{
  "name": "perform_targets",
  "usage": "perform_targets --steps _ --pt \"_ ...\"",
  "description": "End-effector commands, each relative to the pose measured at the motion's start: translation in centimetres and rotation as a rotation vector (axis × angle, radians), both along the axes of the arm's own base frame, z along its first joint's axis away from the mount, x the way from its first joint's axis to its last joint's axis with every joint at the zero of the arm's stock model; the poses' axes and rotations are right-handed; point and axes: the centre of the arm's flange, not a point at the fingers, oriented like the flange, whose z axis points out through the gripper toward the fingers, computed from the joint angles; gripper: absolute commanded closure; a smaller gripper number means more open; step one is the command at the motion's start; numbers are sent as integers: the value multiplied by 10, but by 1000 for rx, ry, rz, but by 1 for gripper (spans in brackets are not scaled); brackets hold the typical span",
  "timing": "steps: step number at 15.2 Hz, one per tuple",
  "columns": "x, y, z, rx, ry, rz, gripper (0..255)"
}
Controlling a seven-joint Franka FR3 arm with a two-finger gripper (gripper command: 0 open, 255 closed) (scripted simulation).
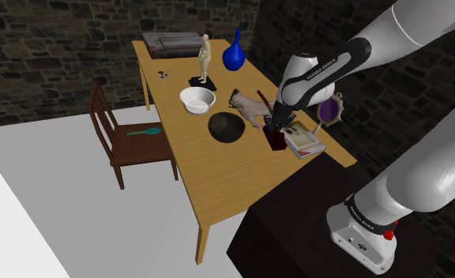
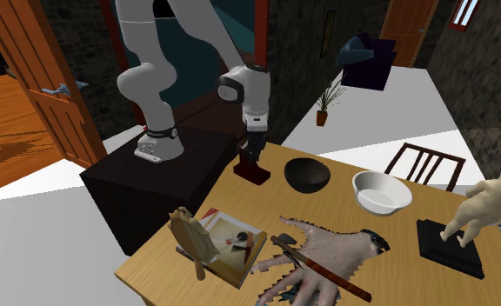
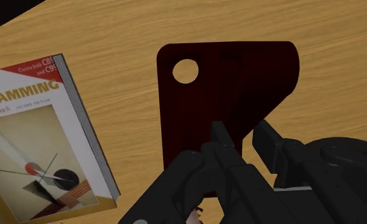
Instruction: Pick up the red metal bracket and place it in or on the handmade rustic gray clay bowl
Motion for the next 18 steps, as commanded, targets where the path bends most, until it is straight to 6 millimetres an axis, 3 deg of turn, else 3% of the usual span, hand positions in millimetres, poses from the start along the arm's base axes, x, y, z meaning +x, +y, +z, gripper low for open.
perform_targets --steps 1,8,18 --pt "-1 0 11 0 0 0 255" --pt "-1 0 44 0 0 0 255" --pt "115 64 44 0 0 0 255"
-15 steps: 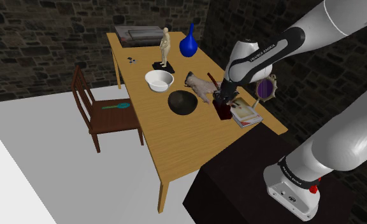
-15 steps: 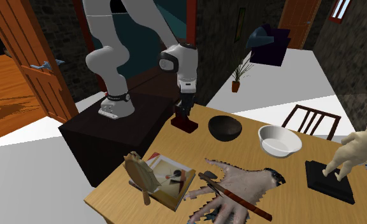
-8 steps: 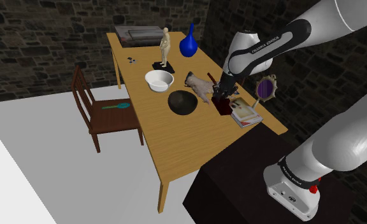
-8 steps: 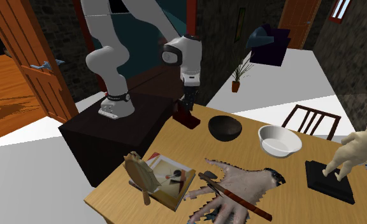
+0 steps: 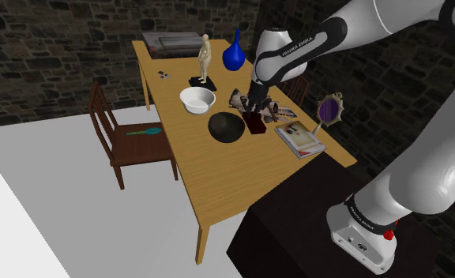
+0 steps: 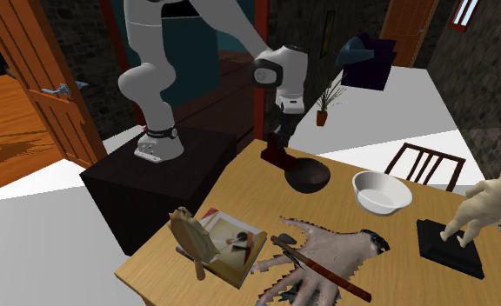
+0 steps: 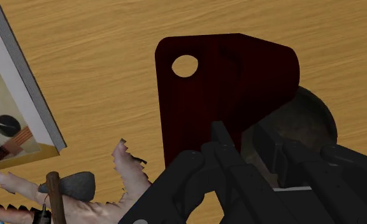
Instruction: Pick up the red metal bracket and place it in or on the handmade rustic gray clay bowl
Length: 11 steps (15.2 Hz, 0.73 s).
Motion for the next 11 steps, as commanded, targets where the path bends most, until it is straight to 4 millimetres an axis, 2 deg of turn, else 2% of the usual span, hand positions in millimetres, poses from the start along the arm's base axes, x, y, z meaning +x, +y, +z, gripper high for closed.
perform_targets --steps 1,8,11 --pt "26 12 -4 0 0 -1 255" --pt "109 58 -3 0 0 -1 255" --pt "109 58 -19 0 0 -1 255"
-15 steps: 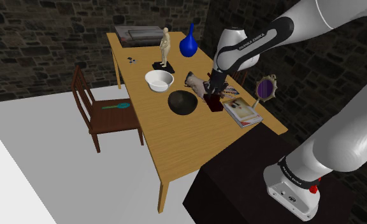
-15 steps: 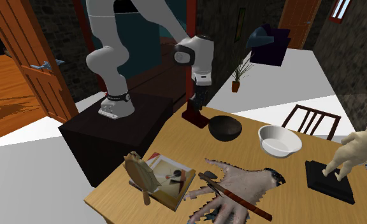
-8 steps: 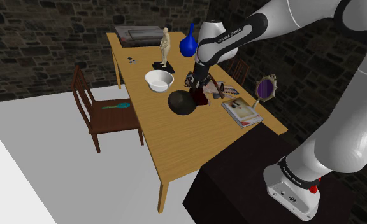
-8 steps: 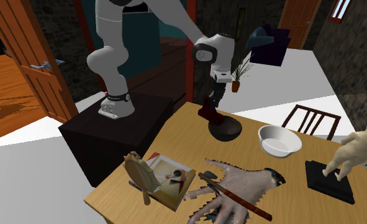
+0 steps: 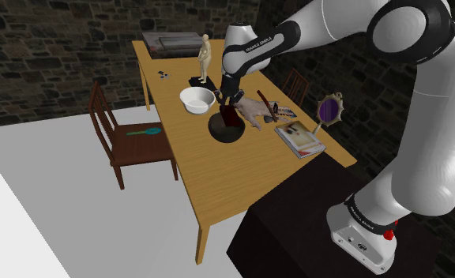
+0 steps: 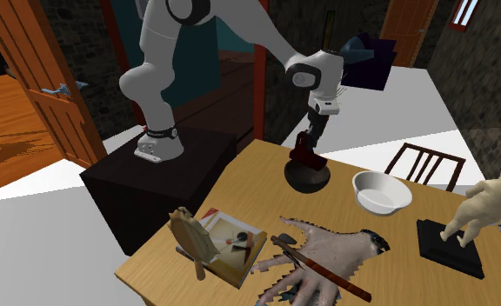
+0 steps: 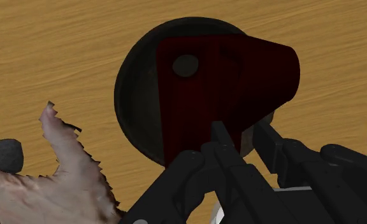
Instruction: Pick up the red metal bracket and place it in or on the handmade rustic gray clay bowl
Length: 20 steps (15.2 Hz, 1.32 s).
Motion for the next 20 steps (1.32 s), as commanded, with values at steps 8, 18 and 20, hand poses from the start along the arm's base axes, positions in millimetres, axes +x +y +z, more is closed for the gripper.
perform_targets --steps 8,18,20 --pt "2 1 -46 0 -1 0 255" --pt "2 1 -59 0 -1 0 255" --pt "2 1 -59 0 -1 0 0"
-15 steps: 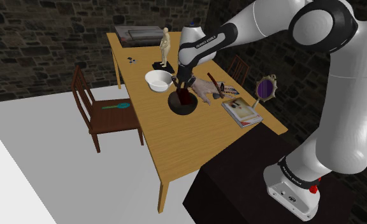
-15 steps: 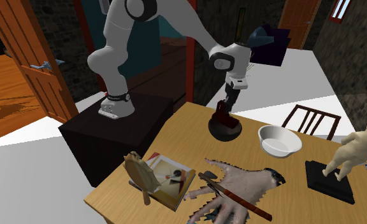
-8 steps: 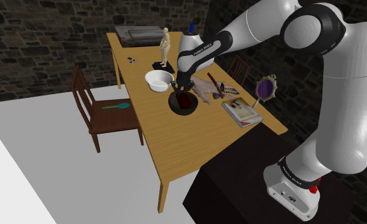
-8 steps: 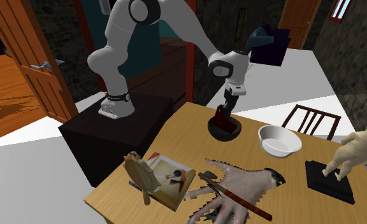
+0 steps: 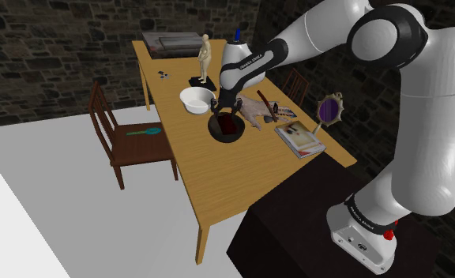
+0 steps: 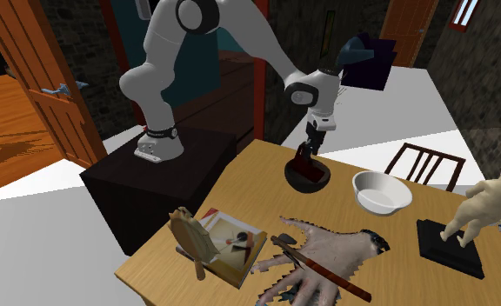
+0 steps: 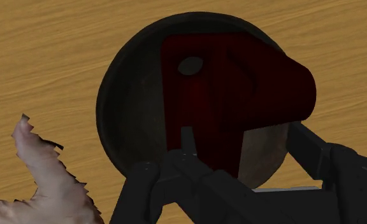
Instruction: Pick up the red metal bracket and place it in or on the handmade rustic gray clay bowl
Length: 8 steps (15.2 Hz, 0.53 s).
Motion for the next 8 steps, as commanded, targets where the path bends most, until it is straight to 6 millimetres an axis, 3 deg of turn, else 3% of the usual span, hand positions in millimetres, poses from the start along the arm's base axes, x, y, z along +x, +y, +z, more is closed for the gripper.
perform_targets --steps 1,4,8 --pt "0 0 0 0 0 0 0" --pt "0 0 0 0 0 0 0" --pt "1 0 50 0 0 0 0"
